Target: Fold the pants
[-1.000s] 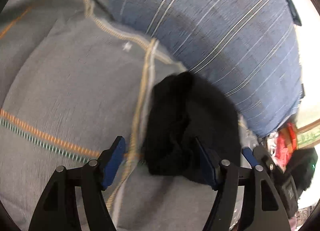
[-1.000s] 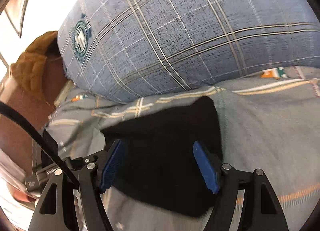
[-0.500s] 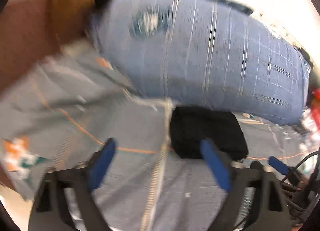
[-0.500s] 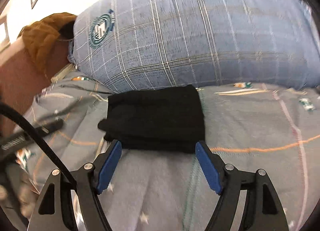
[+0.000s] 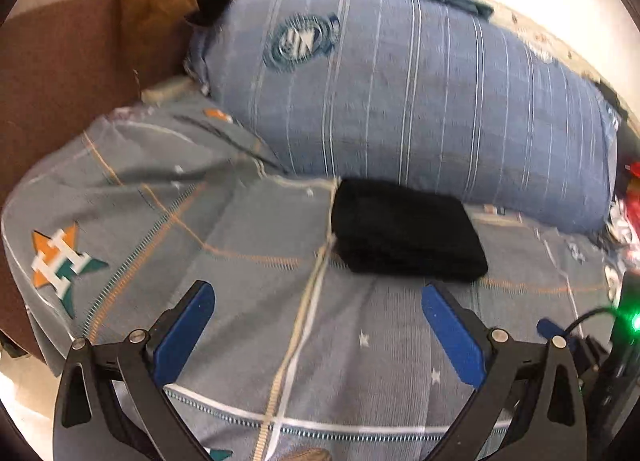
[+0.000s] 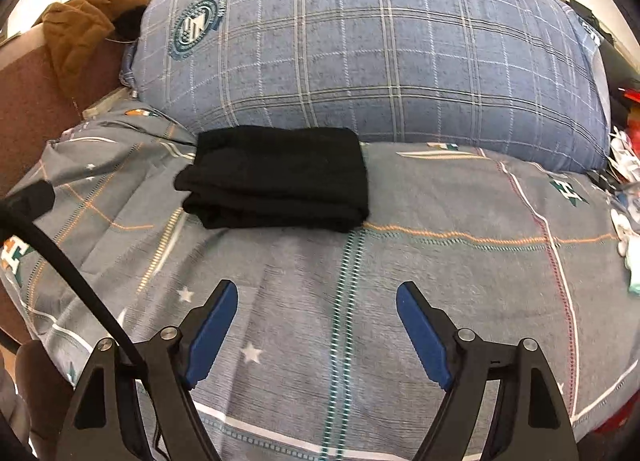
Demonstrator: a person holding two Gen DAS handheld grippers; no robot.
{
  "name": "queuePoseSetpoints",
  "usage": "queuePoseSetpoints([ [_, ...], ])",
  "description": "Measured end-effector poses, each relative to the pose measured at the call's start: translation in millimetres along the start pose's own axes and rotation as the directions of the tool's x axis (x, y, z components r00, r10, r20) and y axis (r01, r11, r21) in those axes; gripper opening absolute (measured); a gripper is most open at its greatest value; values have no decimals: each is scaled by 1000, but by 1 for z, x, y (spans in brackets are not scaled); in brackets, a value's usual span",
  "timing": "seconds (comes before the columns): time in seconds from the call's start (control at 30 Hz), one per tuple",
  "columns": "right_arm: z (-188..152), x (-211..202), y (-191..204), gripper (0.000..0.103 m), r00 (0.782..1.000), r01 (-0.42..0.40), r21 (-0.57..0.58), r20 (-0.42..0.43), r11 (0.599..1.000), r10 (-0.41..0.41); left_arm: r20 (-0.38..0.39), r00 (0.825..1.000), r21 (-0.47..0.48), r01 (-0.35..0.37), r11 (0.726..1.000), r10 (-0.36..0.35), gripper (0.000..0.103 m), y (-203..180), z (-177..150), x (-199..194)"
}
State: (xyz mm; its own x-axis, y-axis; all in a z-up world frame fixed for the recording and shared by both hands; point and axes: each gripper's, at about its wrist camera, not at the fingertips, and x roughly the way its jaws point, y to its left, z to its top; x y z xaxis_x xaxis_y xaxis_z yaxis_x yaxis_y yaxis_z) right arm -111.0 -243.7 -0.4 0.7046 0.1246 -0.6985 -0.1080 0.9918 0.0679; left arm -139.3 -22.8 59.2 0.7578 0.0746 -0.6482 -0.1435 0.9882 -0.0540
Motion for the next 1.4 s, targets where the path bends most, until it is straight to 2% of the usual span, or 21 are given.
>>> queuePoseSetpoints([
  [0.1,-2,7,-8,87,999,2,31,-35,1000,-1,-41,999,11,9,1000,-8,103,-6,-8,10],
  [0.3,-4,17,-9,87,998,14,26,-63,1000,-12,-71,997,47,17,999,-14,103,-17,-14,19],
  [1.4,-9,41,0,90,992,23,-16,-125,1000,-25,-152,987,11,55,998,-53,103,-12,-22,45],
])
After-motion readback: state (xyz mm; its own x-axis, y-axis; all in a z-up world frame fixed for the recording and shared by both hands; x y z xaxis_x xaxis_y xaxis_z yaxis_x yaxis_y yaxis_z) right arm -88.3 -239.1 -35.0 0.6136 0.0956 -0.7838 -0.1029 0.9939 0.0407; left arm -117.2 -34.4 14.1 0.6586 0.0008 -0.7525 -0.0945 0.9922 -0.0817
